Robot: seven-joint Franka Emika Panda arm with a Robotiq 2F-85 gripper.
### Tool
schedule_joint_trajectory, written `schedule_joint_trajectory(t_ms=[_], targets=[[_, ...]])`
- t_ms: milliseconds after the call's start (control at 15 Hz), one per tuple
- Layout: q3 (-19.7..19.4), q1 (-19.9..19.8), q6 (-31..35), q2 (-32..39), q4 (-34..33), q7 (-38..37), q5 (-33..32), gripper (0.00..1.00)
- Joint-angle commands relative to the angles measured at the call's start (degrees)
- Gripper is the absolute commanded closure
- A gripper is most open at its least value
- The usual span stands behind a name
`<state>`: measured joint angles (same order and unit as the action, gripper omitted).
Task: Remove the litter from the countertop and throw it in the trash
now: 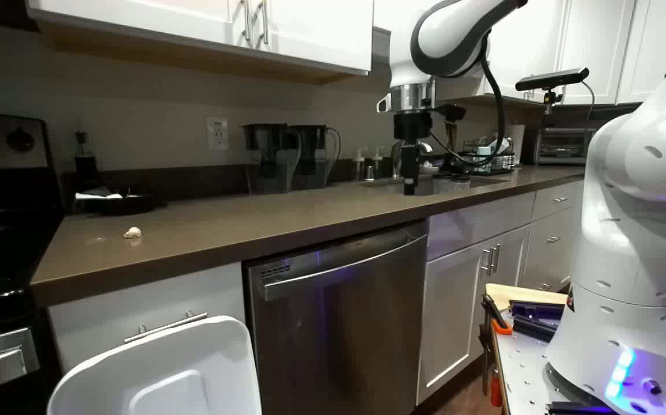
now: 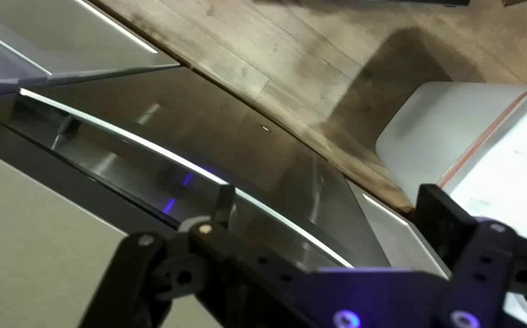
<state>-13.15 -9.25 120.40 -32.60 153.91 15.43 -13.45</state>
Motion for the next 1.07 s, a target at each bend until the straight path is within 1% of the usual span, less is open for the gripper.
schedule_joint_trajectory(t_ms=[0,467,600,733,867,1000], targets=[[0.40,-0.38,-0.07,0.03,-0.05,0.19,0.27,0.00],[0.40,-0.38,-0.07,0.03,-0.05,0.19,0.27,0.00],[0.75,0.83,1.98,2.47,0.34,-0.19,1.15,0.00],[1.01,2.88,2.05,6.23,-0.69,0.29,3.05,0.00],[1.57,5.12,1.99,10.24,-2.41,0.52,5.74,0.00],[3.10,7.05,1.61,14.06,-5.53,0.05,7.67,0.00]])
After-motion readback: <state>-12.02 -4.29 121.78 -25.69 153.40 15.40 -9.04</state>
